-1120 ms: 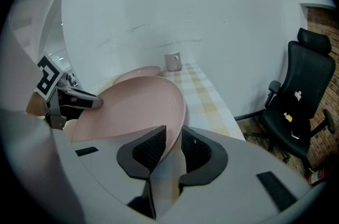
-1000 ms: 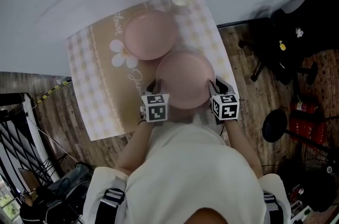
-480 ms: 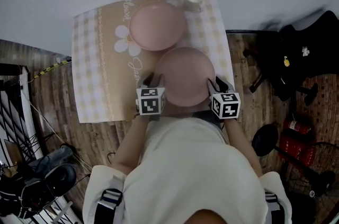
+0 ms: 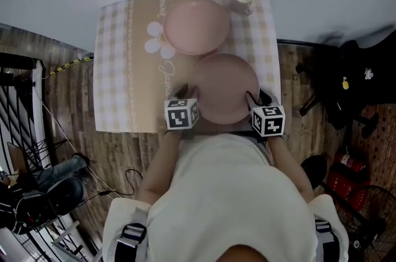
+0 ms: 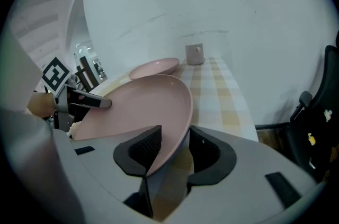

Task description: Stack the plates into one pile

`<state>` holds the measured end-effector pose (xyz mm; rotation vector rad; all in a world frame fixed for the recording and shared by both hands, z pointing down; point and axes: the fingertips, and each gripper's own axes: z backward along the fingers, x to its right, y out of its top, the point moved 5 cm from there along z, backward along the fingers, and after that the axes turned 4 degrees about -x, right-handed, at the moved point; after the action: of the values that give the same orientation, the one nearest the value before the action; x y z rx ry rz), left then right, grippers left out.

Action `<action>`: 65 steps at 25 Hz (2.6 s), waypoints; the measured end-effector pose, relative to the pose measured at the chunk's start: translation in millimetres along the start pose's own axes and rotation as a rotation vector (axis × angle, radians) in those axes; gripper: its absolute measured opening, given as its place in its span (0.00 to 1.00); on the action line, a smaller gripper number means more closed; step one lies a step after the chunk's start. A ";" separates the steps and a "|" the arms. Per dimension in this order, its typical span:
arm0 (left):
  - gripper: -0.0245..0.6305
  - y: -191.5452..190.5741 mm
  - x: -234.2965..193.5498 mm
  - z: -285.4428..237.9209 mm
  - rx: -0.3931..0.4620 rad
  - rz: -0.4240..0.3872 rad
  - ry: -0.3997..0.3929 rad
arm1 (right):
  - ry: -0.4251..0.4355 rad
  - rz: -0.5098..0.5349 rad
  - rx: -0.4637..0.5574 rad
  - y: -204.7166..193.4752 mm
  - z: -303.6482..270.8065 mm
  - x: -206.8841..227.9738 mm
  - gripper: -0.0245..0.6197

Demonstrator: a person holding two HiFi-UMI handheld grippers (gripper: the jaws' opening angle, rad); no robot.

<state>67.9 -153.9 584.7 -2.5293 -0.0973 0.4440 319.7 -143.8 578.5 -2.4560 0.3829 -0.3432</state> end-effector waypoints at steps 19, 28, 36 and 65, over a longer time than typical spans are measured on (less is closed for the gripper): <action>0.14 8.7 -5.0 7.2 0.019 -0.049 -0.082 | -0.049 -0.049 0.039 13.3 3.3 -4.4 0.24; 0.14 28.4 -21.5 17.4 0.049 -0.016 -0.069 | -0.047 -0.022 0.096 46.9 -3.1 -15.8 0.24; 0.14 51.7 -41.5 18.6 0.078 -0.002 -0.056 | -0.033 0.046 0.126 80.2 -17.0 -26.2 0.24; 0.14 144.5 -98.9 -13.3 0.109 -0.044 0.028 | -0.011 0.133 0.122 175.0 -93.7 -32.0 0.24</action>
<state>-24.4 -298.0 545.4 -2.4211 -0.1148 0.3854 225.9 -317.0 538.2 -2.2991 0.5034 -0.2884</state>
